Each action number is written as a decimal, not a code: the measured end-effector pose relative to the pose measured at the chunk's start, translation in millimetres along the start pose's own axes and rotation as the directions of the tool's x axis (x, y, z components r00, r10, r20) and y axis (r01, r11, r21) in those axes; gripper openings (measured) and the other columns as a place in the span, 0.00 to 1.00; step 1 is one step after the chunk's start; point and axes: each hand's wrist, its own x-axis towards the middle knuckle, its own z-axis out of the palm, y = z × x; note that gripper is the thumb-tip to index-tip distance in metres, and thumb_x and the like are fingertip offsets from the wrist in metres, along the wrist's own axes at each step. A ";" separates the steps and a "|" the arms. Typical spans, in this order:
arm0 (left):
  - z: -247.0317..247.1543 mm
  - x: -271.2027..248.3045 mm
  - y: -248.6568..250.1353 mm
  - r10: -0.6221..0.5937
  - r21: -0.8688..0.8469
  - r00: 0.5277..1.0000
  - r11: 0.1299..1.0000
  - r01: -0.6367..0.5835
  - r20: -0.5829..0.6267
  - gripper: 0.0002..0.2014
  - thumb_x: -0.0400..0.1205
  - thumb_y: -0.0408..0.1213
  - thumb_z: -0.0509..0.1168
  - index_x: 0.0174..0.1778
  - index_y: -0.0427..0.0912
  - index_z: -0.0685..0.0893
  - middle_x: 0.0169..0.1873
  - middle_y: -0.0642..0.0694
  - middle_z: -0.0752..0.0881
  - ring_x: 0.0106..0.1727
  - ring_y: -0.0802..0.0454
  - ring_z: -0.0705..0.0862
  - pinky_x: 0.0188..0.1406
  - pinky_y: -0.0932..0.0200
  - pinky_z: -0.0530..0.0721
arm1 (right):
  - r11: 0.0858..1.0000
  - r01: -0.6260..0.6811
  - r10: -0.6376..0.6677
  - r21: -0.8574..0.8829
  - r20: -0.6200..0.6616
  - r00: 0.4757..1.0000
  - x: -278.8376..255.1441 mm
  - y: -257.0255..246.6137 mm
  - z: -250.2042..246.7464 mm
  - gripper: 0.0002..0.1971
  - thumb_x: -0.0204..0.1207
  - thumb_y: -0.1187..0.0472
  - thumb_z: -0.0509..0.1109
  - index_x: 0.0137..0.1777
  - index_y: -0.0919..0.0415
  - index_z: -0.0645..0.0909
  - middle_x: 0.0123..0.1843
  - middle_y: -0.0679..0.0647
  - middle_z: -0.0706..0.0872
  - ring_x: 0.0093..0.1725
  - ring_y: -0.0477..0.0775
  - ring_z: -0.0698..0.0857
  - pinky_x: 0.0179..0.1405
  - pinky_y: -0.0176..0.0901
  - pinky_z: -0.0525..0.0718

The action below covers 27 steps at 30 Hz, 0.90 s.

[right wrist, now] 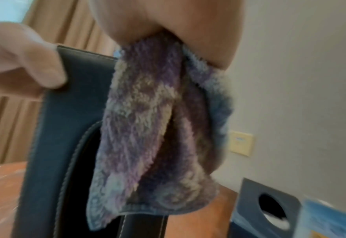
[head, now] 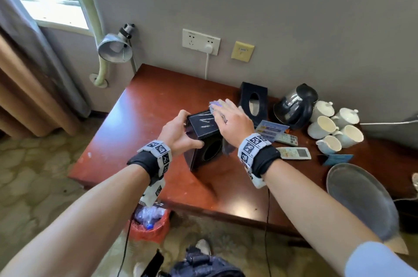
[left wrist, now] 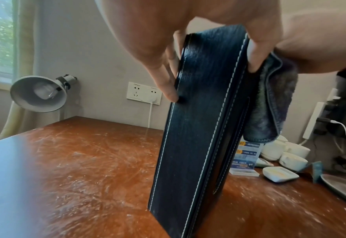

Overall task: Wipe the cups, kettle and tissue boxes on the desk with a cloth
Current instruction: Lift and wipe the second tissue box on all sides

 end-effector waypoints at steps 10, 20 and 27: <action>-4.0 -2.5 -4.9 -0.020 0.035 1.000 0.999 0.020 0.008 0.41 0.52 0.57 0.76 0.62 0.58 0.73 0.49 0.52 0.90 0.51 0.50 0.89 0.54 0.48 0.88 | 0.999 -0.030 0.036 0.029 -0.203 0.978 -13.4 -29.3 14.4 0.24 0.85 0.50 0.53 0.67 0.58 0.86 0.71 0.56 0.84 0.74 0.57 0.79 0.76 0.54 0.72; 7.1 -7.3 -3.0 -0.095 -0.008 0.992 0.995 0.095 -0.080 0.39 0.51 0.55 0.79 0.59 0.66 0.74 0.55 0.55 0.89 0.57 0.52 0.87 0.54 0.49 0.89 | 1.000 -0.024 0.024 0.010 0.018 1.000 1.0 26.6 -13.5 0.19 0.88 0.54 0.57 0.77 0.49 0.77 0.81 0.47 0.73 0.82 0.55 0.69 0.80 0.48 0.64; 10.4 -12.1 -6.4 -0.061 0.025 0.992 0.998 0.064 -0.111 0.40 0.52 0.56 0.79 0.62 0.65 0.74 0.53 0.53 0.90 0.56 0.52 0.89 0.57 0.49 0.88 | 0.938 0.319 -0.329 0.133 0.060 0.942 -21.8 -33.4 13.3 0.21 0.86 0.54 0.58 0.74 0.59 0.79 0.79 0.54 0.75 0.82 0.51 0.68 0.86 0.47 0.53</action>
